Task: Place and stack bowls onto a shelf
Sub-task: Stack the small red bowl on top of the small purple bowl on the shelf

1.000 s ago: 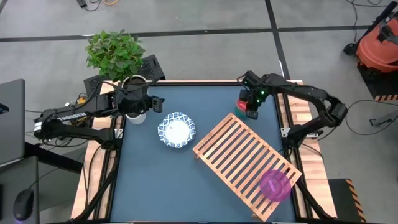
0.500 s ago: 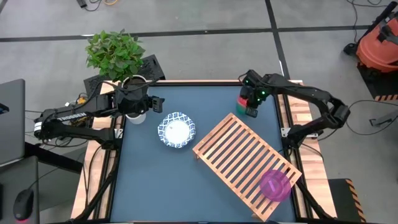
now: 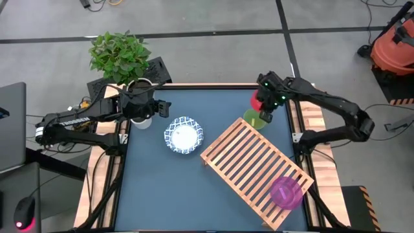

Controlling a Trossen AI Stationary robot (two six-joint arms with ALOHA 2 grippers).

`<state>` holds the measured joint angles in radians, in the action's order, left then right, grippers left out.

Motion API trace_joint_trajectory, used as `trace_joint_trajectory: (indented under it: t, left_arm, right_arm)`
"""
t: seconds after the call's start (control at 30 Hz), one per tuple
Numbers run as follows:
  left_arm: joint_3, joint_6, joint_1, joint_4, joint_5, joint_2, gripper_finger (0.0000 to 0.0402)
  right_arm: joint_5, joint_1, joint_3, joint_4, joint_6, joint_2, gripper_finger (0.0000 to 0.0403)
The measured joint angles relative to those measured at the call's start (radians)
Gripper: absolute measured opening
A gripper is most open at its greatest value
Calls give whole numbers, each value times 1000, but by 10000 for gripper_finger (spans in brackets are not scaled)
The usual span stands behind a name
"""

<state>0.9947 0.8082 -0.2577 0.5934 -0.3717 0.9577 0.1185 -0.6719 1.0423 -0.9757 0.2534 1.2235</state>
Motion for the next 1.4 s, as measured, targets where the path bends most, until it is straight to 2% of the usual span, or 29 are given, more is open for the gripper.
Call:
trace_joint_trajectory:
  t: [0.13,0.33,0.53,0.77,0.97,1.2,1.4]
  left_arm:
    - [0,-3,0,0,0,0,153]
    - [0,-38,0,0,0,0,153]
    - [0,-77,0,0,13,0,153]
    - [0,-94,0,0,32,0,153]
    - [0,-120,0,0,38,0,153]
    - [0,-140,0,0,63,0,153]
    - [0,-151,0,0,63,0,153]
  right_arm:
    - [26,77,84,-77,-68,-86,21]
    - [24,291,340,-296,-285,-139,20]
    - [22,550,610,-424,-635,-132,20]
    - [13,827,831,-403,-1066,-94,20]
    - [11,1013,923,-385,-1325,-29,20]
    - [12,1212,934,-411,-1614,37,20]
    - [11,1353,933,-473,-1744,118,20]
